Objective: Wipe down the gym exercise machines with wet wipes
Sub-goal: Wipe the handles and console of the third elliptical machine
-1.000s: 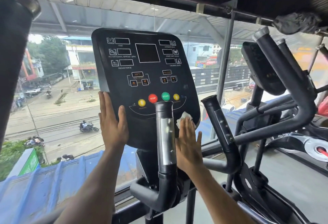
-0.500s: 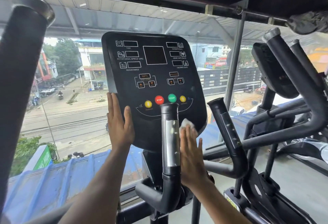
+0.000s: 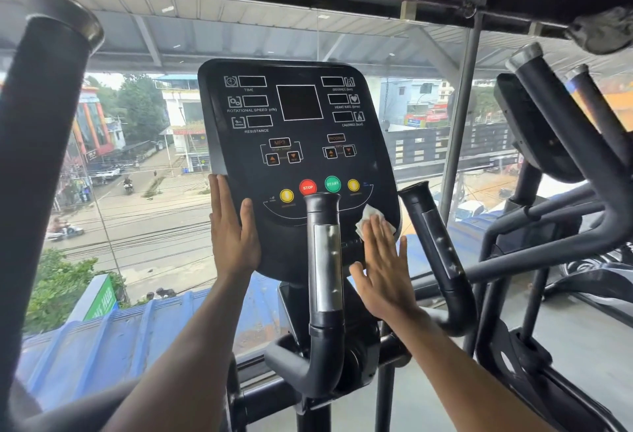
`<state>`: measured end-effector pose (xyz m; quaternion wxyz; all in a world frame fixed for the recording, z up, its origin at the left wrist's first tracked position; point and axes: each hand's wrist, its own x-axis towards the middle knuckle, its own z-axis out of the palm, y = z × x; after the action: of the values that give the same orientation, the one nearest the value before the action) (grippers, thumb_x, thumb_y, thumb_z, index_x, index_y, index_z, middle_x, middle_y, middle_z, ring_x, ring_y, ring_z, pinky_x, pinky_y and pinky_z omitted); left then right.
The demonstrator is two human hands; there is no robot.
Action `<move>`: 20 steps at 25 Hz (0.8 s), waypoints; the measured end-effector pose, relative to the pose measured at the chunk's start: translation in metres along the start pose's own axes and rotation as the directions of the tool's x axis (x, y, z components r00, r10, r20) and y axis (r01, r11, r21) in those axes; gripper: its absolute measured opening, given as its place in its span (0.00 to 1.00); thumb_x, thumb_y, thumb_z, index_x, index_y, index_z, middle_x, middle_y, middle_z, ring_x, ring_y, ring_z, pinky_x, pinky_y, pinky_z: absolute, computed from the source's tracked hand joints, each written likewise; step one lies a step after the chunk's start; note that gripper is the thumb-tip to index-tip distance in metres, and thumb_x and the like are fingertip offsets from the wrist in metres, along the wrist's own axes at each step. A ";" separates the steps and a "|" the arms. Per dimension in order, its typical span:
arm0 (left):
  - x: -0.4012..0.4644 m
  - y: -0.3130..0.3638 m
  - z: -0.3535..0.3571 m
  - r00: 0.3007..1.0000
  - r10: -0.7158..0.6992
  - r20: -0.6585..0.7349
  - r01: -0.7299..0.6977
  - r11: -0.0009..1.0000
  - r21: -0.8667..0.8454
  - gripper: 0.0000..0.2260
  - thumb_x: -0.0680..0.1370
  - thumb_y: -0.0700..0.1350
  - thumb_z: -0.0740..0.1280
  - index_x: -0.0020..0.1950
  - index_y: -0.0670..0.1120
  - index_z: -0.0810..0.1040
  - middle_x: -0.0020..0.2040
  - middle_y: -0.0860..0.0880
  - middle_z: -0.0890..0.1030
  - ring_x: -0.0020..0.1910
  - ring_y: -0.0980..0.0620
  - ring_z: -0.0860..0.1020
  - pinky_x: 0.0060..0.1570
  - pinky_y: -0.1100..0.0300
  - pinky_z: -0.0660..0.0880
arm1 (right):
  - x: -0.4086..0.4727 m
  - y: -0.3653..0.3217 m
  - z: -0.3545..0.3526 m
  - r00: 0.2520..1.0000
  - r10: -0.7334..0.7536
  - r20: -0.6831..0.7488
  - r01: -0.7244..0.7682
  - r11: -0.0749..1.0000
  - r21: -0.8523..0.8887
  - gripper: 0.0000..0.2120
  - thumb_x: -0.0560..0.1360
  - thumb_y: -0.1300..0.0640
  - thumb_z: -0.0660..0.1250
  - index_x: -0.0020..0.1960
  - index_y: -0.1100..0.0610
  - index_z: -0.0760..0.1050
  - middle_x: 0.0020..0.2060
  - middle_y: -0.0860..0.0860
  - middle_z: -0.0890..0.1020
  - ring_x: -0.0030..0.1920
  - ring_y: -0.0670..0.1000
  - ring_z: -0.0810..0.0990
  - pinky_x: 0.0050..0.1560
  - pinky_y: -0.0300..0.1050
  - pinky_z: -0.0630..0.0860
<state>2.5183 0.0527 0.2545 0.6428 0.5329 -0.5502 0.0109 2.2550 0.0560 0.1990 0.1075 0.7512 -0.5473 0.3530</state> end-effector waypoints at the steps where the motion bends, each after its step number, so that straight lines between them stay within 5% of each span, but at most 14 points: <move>1: 0.000 0.000 0.000 1.000 0.000 0.002 0.000 1.000 0.000 0.29 0.87 0.56 0.50 0.86 0.50 0.50 0.86 0.55 0.48 0.83 0.61 0.46 0.83 0.49 0.51 | -0.003 -0.014 0.000 0.998 -0.063 -0.012 0.063 0.998 0.024 0.37 0.76 0.47 0.51 0.83 0.59 0.52 0.83 0.54 0.50 0.82 0.52 0.47 0.77 0.69 0.52; 3: 0.000 -0.001 -0.001 1.000 0.001 0.004 -0.001 1.000 0.006 0.29 0.87 0.56 0.50 0.86 0.50 0.49 0.86 0.55 0.48 0.84 0.60 0.46 0.83 0.49 0.51 | -0.018 -0.048 0.005 0.957 -0.286 -0.045 0.289 0.950 0.119 0.34 0.79 0.46 0.52 0.82 0.59 0.55 0.81 0.58 0.56 0.82 0.57 0.52 0.77 0.69 0.50; 6: 0.000 -0.002 -0.001 1.000 -0.002 0.009 0.002 1.000 0.014 0.29 0.86 0.57 0.50 0.86 0.49 0.50 0.86 0.55 0.48 0.84 0.60 0.46 0.83 0.49 0.51 | -0.031 -0.072 0.008 0.932 -0.360 0.037 0.331 0.889 0.316 0.33 0.80 0.42 0.52 0.81 0.52 0.52 0.80 0.58 0.61 0.81 0.59 0.55 0.79 0.66 0.45; 8: -0.001 -0.001 -0.001 1.000 -0.004 0.017 0.004 1.000 0.023 0.29 0.86 0.57 0.50 0.86 0.49 0.49 0.86 0.56 0.47 0.83 0.61 0.46 0.83 0.48 0.51 | -0.030 -0.052 0.008 0.899 -0.434 0.056 0.429 0.899 0.085 0.33 0.80 0.44 0.54 0.82 0.52 0.53 0.82 0.54 0.56 0.82 0.55 0.49 0.79 0.67 0.45; 10: 0.000 0.001 -0.001 1.000 -0.013 0.026 0.012 0.999 0.033 0.29 0.86 0.57 0.50 0.86 0.50 0.49 0.86 0.56 0.47 0.82 0.65 0.45 0.83 0.47 0.52 | -0.025 -0.023 0.007 0.933 -0.360 0.021 0.361 0.929 -0.085 0.34 0.78 0.47 0.55 0.82 0.55 0.56 0.82 0.52 0.52 0.82 0.50 0.47 0.78 0.67 0.51; 13: 0.001 0.011 -0.006 0.993 -0.088 0.076 0.080 0.992 0.097 0.30 0.86 0.60 0.51 0.86 0.54 0.46 0.85 0.60 0.44 0.79 0.70 0.44 0.82 0.43 0.52 | -0.018 -0.009 0.001 0.977 -0.210 0.049 0.213 0.973 -0.093 0.38 0.75 0.47 0.56 0.83 0.57 0.53 0.83 0.51 0.48 0.82 0.49 0.46 0.77 0.67 0.53; 17: -0.021 0.034 -0.026 0.947 -0.215 0.241 0.150 0.954 0.260 0.32 0.86 0.62 0.50 0.86 0.54 0.41 0.85 0.57 0.40 0.84 0.54 0.46 0.79 0.34 0.50 | -0.023 -0.032 0.005 0.874 -0.459 0.162 0.474 0.877 -0.074 0.35 0.80 0.42 0.51 0.82 0.56 0.55 0.82 0.54 0.54 0.82 0.54 0.45 0.78 0.66 0.49; 20: -0.055 0.076 -0.062 0.927 -0.165 0.336 0.038 0.935 0.353 0.31 0.87 0.61 0.49 0.85 0.55 0.40 0.85 0.56 0.38 0.84 0.54 0.40 0.81 0.37 0.47 | -0.013 -0.038 0.004 0.834 -0.514 0.201 0.527 0.850 -0.014 0.36 0.80 0.38 0.50 0.83 0.53 0.52 0.82 0.50 0.54 0.82 0.53 0.44 0.79 0.64 0.44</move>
<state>2.4938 0.1602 0.2767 0.4289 0.6570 -0.6195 -0.0256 2.2886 0.0775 0.1966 0.1726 0.8977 -0.3418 0.2181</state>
